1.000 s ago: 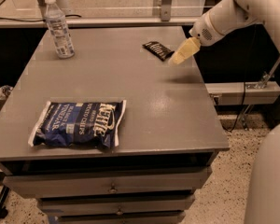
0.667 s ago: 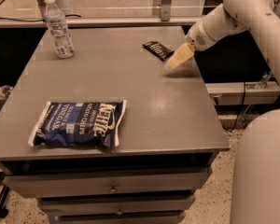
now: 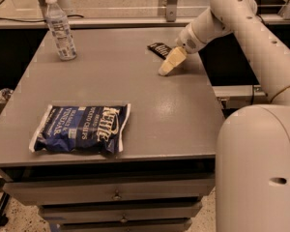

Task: Pick rxbar chocolate

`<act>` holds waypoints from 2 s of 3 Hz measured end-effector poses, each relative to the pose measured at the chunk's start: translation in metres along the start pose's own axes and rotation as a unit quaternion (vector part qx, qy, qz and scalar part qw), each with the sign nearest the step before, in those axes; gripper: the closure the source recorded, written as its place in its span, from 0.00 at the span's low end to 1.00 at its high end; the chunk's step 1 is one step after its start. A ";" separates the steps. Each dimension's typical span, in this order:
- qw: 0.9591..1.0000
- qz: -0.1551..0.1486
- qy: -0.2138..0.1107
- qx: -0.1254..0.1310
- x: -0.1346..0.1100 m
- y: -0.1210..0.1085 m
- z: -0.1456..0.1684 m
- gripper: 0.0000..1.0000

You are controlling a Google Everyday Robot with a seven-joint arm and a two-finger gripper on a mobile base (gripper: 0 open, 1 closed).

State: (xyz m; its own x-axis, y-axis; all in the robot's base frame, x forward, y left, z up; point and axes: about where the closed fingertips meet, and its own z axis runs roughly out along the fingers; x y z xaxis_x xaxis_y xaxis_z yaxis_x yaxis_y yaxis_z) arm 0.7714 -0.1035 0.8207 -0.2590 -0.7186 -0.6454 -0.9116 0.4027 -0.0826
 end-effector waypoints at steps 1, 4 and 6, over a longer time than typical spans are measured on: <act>1.000 0.005 0.003 0.004 0.000 -0.006 0.003 0.17; 1.000 0.024 0.004 0.020 0.009 -0.016 -0.014 0.87; 1.000 0.024 0.004 0.020 0.007 -0.016 -0.017 1.00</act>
Offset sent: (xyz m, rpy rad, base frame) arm 0.0124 -0.0355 0.0150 -0.0059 -0.0125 -0.0882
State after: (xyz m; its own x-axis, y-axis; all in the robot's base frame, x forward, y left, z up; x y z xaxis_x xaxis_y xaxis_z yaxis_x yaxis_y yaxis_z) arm 0.7789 -0.1248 0.8307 -0.3049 -0.7024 -0.6432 -0.8846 0.4591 -0.0821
